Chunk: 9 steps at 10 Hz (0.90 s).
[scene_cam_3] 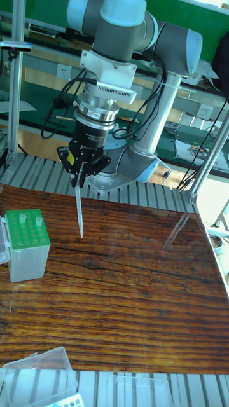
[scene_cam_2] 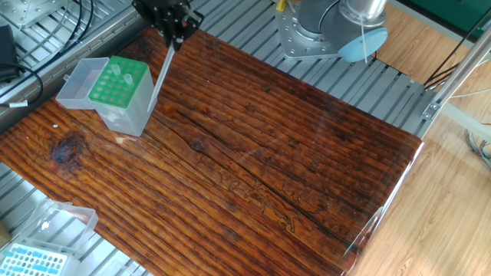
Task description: Insert a large pipette tip into the holder for large pipette tips
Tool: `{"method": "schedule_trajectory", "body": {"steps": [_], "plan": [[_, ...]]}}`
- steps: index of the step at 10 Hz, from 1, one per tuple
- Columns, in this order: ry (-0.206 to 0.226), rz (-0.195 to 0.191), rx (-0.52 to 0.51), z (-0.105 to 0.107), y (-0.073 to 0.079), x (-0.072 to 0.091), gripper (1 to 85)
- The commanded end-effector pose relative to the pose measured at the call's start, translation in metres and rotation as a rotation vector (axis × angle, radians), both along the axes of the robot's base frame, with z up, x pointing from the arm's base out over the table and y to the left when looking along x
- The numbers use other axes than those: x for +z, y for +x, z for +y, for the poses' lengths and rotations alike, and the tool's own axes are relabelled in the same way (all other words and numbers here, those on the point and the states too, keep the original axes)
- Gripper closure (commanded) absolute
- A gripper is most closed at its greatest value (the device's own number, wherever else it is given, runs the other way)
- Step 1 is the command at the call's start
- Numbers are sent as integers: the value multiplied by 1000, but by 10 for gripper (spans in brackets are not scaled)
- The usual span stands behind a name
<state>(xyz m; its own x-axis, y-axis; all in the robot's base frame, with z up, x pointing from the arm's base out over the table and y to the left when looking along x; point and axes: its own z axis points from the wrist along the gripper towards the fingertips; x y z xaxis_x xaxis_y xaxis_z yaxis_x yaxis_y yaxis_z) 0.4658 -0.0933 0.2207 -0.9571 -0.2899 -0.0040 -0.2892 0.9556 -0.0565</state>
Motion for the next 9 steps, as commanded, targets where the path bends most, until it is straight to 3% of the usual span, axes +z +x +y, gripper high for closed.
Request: {"method": "schedule_trajectory", "body": {"steps": [1,3,4,7,9], "plan": [[8,0,47,1,3,0,847],[-42,72,56,-13,-15,1,847],[-47,112,71,-14,-25,2,847],[-131,133,140,-38,-8,36,847],[-143,132,137,-45,-2,55,847]]}}
